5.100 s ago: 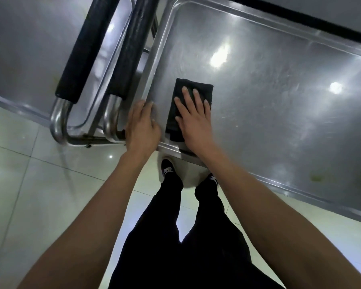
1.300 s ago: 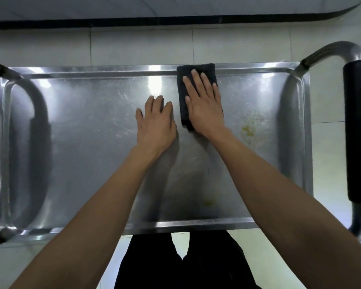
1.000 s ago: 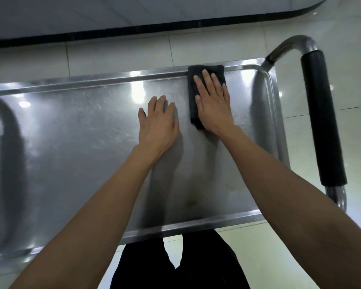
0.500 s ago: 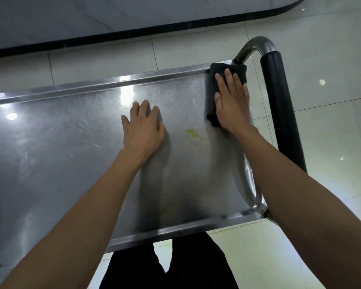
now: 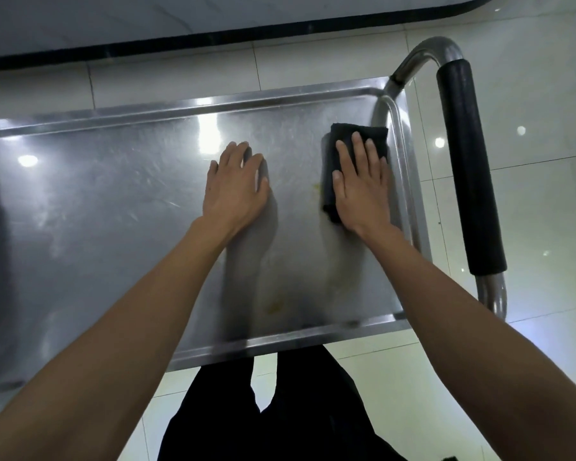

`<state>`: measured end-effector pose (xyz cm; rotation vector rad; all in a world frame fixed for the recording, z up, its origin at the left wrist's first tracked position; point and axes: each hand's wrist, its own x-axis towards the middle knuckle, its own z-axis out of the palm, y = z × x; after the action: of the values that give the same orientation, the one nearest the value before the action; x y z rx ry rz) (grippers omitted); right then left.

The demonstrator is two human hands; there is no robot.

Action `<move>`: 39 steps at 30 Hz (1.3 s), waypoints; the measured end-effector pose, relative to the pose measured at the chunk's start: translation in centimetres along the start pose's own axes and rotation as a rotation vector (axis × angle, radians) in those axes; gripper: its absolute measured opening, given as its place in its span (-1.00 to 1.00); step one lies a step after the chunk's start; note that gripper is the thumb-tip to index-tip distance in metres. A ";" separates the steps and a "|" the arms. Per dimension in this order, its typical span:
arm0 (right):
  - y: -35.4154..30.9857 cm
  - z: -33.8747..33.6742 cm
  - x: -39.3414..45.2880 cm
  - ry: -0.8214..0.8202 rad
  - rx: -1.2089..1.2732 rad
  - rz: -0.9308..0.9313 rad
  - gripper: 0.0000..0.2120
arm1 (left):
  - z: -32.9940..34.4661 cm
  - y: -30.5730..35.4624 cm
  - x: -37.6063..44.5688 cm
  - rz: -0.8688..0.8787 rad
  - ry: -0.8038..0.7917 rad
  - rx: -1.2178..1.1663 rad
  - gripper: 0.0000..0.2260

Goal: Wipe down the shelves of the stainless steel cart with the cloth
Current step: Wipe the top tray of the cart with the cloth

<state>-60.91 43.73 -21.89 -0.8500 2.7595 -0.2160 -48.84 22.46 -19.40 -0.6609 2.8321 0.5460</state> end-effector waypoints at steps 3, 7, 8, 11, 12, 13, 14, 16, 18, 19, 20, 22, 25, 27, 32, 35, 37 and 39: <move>-3.5 0.9 -0.2 -0.020 -0.015 -0.033 -0.46 | -0.3 -2.2 -2.7 -0.017 0.039 0.000 -0.65; -8.2 2.2 -0.8 -0.020 -0.013 -0.082 -0.46 | -0.1 -5.3 -6.2 -0.069 0.074 0.016 -0.68; -9.4 2.5 -1.0 -0.018 -0.015 -0.104 -0.45 | 0.0 -6.1 -6.9 -0.081 0.096 0.013 -0.69; -13.1 3.7 -1.7 -0.024 -0.029 -0.154 -0.45 | 0.1 -8.4 -8.6 -0.100 0.119 0.015 -0.71; -14.4 4.0 -1.9 -0.026 -0.030 -0.172 -0.45 | 0.1 -9.0 -9.0 -0.095 0.111 0.019 -0.71; -15.7 4.4 -2.2 -0.029 -0.032 -0.193 -0.45 | 0.1 -9.5 -9.4 -0.082 0.101 0.025 -0.70; -17.0 4.7 -2.5 -0.030 -0.035 -0.217 -0.45 | 0.2 -10.0 -9.7 -0.065 0.093 0.032 -0.69; -19.1 5.4 -3.2 -0.033 -0.047 -0.261 -0.45 | 0.1 -10.9 -10.1 -0.035 0.087 0.026 -0.67; -20.3 5.9 -3.8 -0.035 -0.052 -0.275 -0.45 | 0.1 -11.6 -10.6 -0.022 0.077 0.000 -0.65; -20.4 6.0 -4.1 -0.031 -0.053 -0.272 -0.45 | 0.2 -11.9 -10.9 -0.016 0.074 -0.008 -0.64; -20.5 6.1 -4.2 -0.026 -0.058 -0.270 -0.45 | 0.3 -12.1 -11.1 -0.008 0.073 -0.008 -0.63; -20.4 6.1 -4.4 -0.018 -0.068 -0.267 -0.45 | 0.5 -12.4 -11.5 0.009 0.066 0.009 -0.61; -20.2 6.2 -5.0 -0.004 -0.068 -0.260 -0.46 | 0.8 -12.1 -11.7 0.011 0.053 0.037 -0.61; -19.7 6.2 -5.7 -0.001 -0.063 -0.264 -0.46 | 0.7 -11.6 -11.6 -0.002 0.052 0.048 -0.62; -17.4 5.9 -6.9 0.001 -0.061 -0.278 -0.47 | 0.8 -9.1 -11.2 -0.009 0.057 0.054 -0.63; -15.3 5.5 -7.0 0.013 -0.053 -0.264 -0.47 | 1.0 -6.6 -10.7 -0.001 0.065 0.029 -0.63; -13.2 5.0 -7.3 0.015 -0.050 -0.232 -0.47 | 1.3 -4.8 -10.4 0.016 0.039 0.043 -0.62; -10.7 4.5 -7.5 0.012 -0.048 -0.198 -0.46 | 1.7 -3.1 -10.2 0.024 0.020 0.045 -0.62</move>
<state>-47.97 38.95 -22.48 -1.1389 2.7002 -0.1909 -38.30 24.56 -19.35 -0.6289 2.8647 0.4802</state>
